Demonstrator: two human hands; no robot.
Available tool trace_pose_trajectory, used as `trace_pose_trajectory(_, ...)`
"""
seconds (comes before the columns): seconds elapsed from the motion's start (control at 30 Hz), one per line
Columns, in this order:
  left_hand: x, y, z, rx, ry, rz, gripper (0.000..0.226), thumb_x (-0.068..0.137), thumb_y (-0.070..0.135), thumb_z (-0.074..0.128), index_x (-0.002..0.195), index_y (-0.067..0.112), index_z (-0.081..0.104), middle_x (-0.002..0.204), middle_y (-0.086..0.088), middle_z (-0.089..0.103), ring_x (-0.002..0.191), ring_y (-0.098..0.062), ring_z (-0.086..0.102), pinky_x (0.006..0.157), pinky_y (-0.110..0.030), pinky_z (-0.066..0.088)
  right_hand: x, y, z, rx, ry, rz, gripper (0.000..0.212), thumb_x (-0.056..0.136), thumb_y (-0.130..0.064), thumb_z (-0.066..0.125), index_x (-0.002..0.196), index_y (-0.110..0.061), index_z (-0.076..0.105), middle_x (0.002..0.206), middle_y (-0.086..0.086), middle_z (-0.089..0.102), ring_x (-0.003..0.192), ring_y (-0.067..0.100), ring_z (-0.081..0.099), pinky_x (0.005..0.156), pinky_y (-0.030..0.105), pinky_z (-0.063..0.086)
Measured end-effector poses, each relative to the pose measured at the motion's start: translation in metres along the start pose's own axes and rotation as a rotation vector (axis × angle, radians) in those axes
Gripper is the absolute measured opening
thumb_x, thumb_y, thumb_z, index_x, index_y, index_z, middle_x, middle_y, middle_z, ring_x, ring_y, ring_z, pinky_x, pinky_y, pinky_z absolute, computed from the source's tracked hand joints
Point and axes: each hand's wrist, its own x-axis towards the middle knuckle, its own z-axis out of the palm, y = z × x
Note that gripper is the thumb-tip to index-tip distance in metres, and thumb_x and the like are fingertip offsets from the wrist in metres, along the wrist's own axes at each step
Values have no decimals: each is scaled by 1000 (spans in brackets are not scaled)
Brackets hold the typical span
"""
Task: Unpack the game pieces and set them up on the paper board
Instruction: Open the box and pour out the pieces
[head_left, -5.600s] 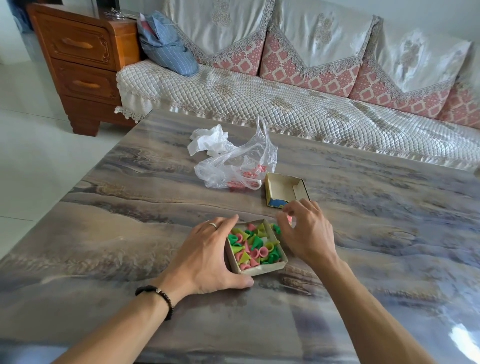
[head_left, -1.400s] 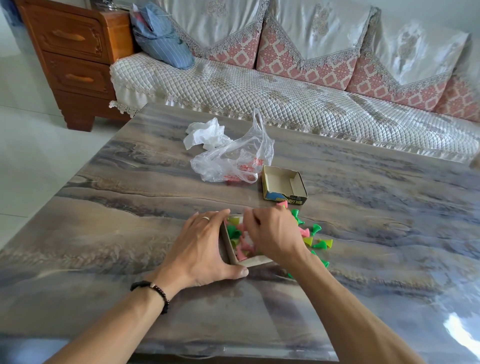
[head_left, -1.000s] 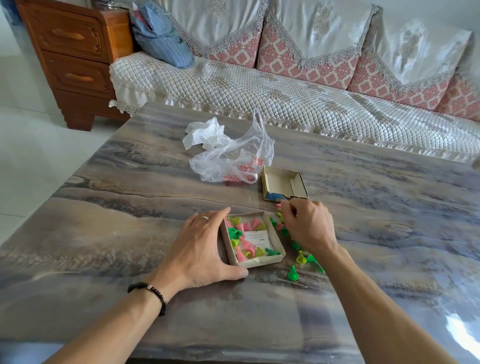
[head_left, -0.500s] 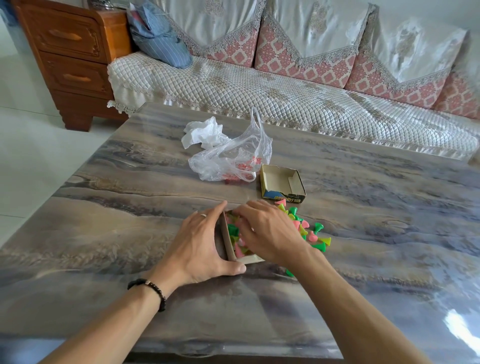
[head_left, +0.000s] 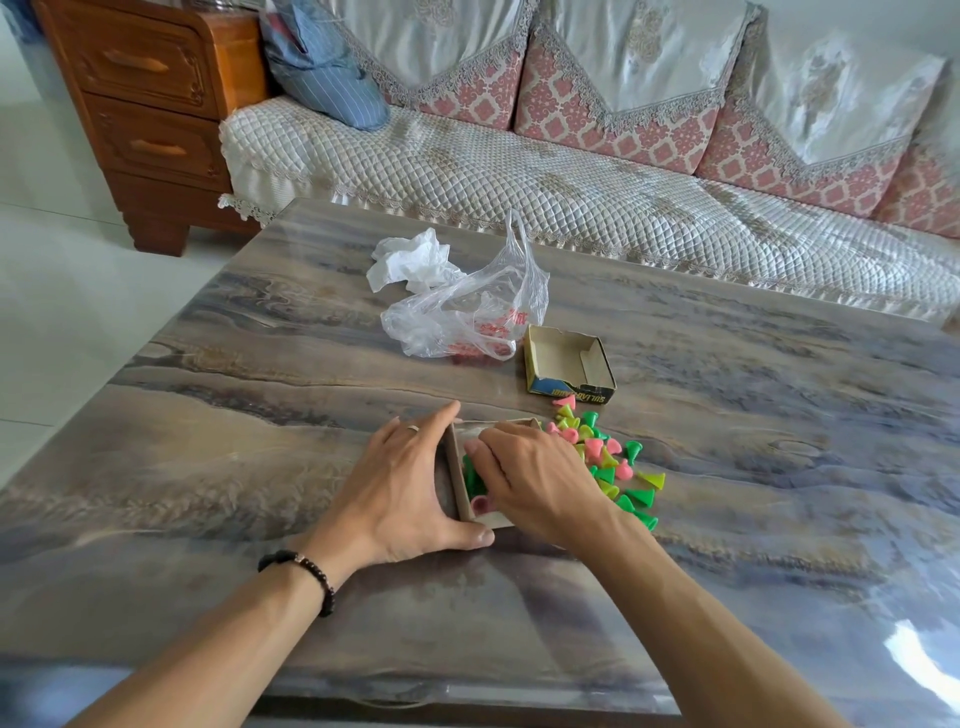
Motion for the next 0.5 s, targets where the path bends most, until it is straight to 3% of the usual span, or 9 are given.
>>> trace_pose_trajectory(0.17, 1, -2, 1, -11, 2, 5, 131, 41, 80, 66, 150, 27, 16, 141, -1, 49, 131, -18, 40, 116, -26, 11, 13, 1, 0, -59, 52, 82, 47, 97, -37, 35, 55, -17, 36, 51, -4, 39, 53, 29, 47, 53, 32, 30)
trace_pose_trajectory(0.23, 2, -3, 3, -11, 13, 7, 130, 41, 79, 66, 150, 25, 18, 138, 0, 51, 129, -16, 43, 116, -27, 12, 17, 1, 1, -13, 144, 139, 47, 93, -37, 36, 51, -15, 37, 47, -1, 41, 49, 32, 49, 49, 34, 34)
trace_pose_trajectory(0.3, 2, -3, 3, -9, 15, 5, 130, 42, 79, 65, 149, 23, 19, 136, 0, 53, 129, -16, 43, 116, -27, 12, 20, 2, 3, 51, 251, 175, 47, 90, -36, 36, 48, -16, 34, 42, 1, 41, 42, 30, 45, 45, 35, 39)
trace_pose_trajectory(0.4, 1, -1, 2, -8, 13, 0, 128, 43, 79, 65, 149, 24, 19, 134, 0, 54, 129, -16, 42, 115, -24, 11, 23, 5, -2, 104, 376, 230, 49, 91, -31, 38, 47, -13, 32, 41, 10, 45, 40, 28, 36, 43, 33, 33)
trace_pose_trajectory(0.5, 0, 1, -1, -17, 8, -10, 127, 44, 78, 65, 149, 24, 20, 136, -2, 52, 129, -21, 39, 114, -26, 17, 25, 14, -14, 179, 419, 325, 54, 95, -25, 43, 45, -12, 27, 38, 4, 37, 40, 24, 33, 45, 33, 29)
